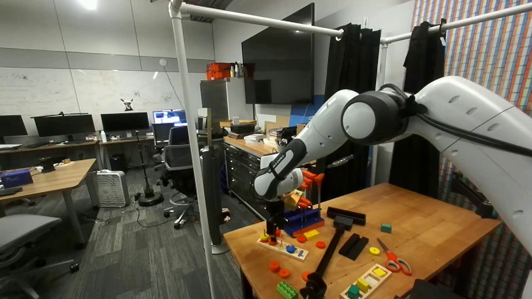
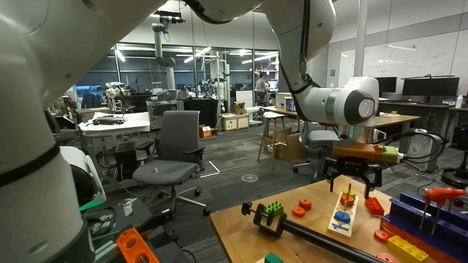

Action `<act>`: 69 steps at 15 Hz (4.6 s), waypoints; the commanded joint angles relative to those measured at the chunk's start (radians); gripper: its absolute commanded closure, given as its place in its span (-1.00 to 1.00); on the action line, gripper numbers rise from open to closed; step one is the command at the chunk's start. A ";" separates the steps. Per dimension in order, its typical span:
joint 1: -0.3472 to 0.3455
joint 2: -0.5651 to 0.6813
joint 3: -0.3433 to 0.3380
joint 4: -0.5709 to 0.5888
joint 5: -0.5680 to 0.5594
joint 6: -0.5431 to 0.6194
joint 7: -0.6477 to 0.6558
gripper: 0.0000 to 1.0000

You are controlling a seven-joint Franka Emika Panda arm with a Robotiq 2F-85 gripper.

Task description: Remove the round orange blocks from the wooden board and put them on the table

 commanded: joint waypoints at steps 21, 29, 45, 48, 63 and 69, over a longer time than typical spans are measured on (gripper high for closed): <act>-0.006 0.160 0.021 0.229 -0.010 -0.059 0.016 -1.00; -0.006 0.161 0.024 0.233 -0.011 -0.057 0.014 -0.50; 0.002 0.128 0.027 0.206 -0.015 -0.020 0.017 0.53; 0.003 0.115 0.028 0.202 -0.017 -0.008 0.020 0.53; 0.030 0.052 0.018 0.169 -0.031 0.032 0.034 0.53; 0.042 0.049 0.022 0.175 -0.032 0.013 0.027 0.54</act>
